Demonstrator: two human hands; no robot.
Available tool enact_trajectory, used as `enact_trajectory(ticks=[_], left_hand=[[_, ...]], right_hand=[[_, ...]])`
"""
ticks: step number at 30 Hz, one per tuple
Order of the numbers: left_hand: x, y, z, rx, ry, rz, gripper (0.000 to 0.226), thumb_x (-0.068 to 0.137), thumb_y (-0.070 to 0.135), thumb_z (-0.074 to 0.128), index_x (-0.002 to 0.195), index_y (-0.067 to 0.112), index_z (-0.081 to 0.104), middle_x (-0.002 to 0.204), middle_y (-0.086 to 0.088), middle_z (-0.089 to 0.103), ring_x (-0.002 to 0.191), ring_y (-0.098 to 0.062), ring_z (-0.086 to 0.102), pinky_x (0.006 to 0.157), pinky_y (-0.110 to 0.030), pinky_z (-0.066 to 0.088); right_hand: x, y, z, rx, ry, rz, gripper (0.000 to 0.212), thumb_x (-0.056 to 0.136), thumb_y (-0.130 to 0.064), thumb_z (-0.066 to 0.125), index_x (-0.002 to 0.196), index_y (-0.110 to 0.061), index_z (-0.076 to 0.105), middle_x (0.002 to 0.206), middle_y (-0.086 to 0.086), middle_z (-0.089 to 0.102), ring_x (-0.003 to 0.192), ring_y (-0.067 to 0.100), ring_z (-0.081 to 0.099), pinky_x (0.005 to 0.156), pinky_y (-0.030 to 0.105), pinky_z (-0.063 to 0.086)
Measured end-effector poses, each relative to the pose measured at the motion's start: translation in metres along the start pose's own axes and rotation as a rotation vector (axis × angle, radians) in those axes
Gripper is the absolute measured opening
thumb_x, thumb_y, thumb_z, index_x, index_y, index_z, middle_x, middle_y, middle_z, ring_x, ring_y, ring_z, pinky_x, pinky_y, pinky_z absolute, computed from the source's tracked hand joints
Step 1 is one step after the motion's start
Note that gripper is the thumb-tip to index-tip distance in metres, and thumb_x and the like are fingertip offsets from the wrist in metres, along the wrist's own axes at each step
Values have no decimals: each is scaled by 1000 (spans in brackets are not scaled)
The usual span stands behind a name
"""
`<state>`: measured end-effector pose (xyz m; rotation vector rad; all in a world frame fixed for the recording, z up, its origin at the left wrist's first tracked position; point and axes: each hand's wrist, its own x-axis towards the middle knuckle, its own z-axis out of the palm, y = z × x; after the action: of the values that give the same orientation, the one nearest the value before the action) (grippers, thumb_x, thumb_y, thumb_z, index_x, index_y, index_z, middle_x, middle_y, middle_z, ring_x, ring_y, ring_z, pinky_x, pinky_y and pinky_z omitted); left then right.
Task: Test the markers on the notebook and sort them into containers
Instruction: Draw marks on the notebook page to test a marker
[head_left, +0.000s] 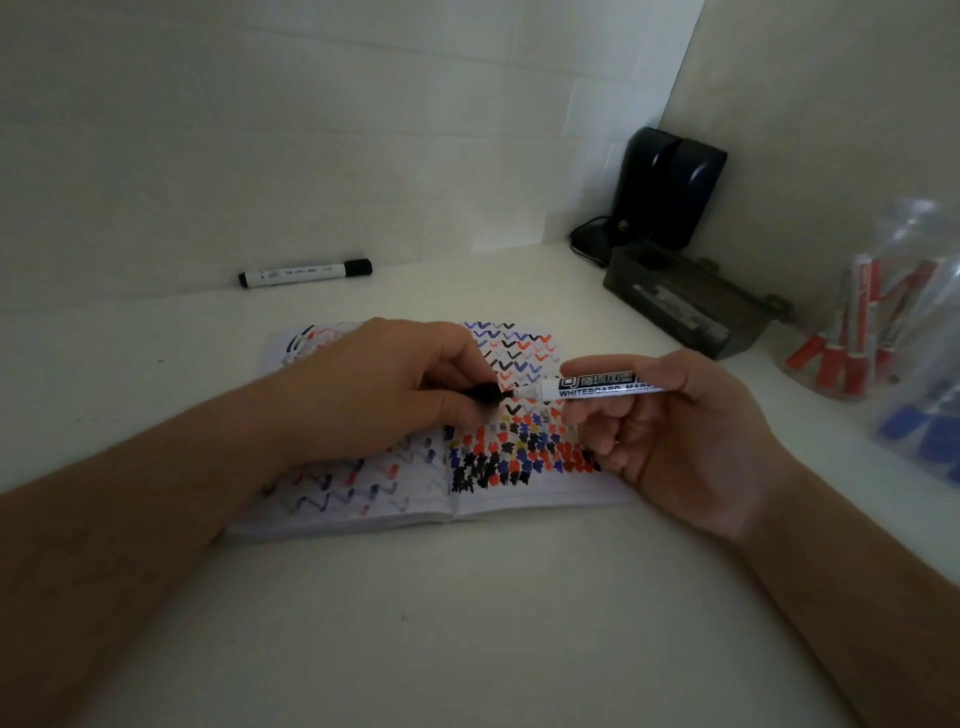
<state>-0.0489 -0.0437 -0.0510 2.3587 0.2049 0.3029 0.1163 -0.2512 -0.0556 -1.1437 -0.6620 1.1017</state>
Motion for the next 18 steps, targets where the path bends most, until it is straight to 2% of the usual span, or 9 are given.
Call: enact_trajectory(ticks=[2,6,8,10,12,14,18], left_hand=[[0,1,1,5,-10,10,23,85,18,82,101,31,71,93,27,76,89,11,70,80,-6,49],[1,4,3,44,-16,35,27,86,24,81,97,45,67,94,33,73,88,14,68,79,-3,46],[1,5,2,27,-7,37,25,89,24,77,97,46,67,90,28,75,84,11,69,75,-3,45],[1,6,1,-89,11,29,22,93,18,70,96,39,70,78,18,77,72,4,71,69,-4,46],[0,5,0,-240,45,25,20,95,18,65,89,35,74,70,10,76,64,1,68,64,-7,47],[0,1,-1,-349,49,42,20,89,33,60,81,36,78,69,5,76,62,-2,65,63,-12,49],[0,-8,-1,-380,-6,39,18,87,41,60,80,43,76,69,4,75,63,-10,62,65,-24,47]], right_hand=[[1,1,0,-27,1,1,47,73,-31,53,105,-8,77,84,12,73,65,20,50,54,26,43],[2,4,0,-91,30,-13,36,80,-25,54,105,-8,74,87,16,74,63,22,51,53,26,44],[2,4,2,-88,43,-29,24,82,-22,54,99,-11,68,87,18,74,61,23,52,52,28,44],[1,3,2,-86,60,-53,17,84,-19,58,94,-11,68,84,17,74,60,23,53,51,28,44],[-2,2,2,-106,75,-73,15,85,-17,66,95,-10,75,82,14,74,60,21,53,52,26,44],[-3,2,4,-139,77,-75,16,83,-13,78,99,-11,79,84,15,75,60,20,54,53,25,44],[-3,6,6,-181,88,-90,27,74,-21,76,99,-11,81,86,18,75,60,18,53,53,23,44]])
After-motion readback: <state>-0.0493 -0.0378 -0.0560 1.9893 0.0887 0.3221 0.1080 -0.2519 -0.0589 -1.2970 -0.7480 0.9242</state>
